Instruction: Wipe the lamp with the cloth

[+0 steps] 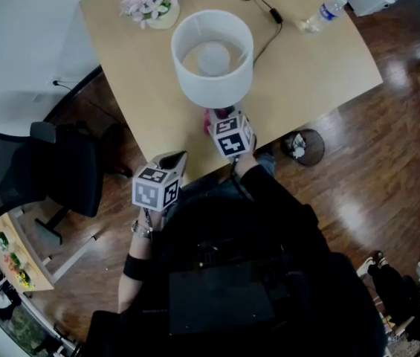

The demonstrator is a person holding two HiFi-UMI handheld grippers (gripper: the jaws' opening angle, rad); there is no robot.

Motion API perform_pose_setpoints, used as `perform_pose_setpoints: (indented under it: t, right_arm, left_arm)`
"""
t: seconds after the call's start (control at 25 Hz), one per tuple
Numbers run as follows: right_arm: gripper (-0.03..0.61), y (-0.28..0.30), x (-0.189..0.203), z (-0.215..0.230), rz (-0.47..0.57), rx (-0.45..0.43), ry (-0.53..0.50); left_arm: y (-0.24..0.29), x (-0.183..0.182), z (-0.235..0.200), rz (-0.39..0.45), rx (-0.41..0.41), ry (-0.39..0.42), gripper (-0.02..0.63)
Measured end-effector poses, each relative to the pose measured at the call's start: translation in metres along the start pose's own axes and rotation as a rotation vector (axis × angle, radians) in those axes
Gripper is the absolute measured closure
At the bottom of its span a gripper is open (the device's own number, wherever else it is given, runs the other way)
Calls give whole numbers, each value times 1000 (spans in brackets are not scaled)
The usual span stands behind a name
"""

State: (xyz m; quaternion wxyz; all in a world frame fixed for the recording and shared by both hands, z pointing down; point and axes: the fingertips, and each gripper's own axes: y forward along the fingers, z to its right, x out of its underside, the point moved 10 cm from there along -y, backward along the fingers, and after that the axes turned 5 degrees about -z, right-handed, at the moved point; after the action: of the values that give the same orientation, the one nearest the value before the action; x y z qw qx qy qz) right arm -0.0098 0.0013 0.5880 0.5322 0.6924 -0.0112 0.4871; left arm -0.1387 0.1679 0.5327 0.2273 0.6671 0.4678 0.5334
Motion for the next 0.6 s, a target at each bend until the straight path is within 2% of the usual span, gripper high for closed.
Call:
perform_pose_setpoints:
  t: [0.28, 0.6]
  right_arm:
    - [489, -10, 0, 50, -45, -38, -61]
    - [489, 2, -17, 88, -70, -152, -181]
  left_arm:
    - [19, -34, 30, 32, -15, -36, 621]
    - [41, -68, 65, 48, -64, -94, 621]
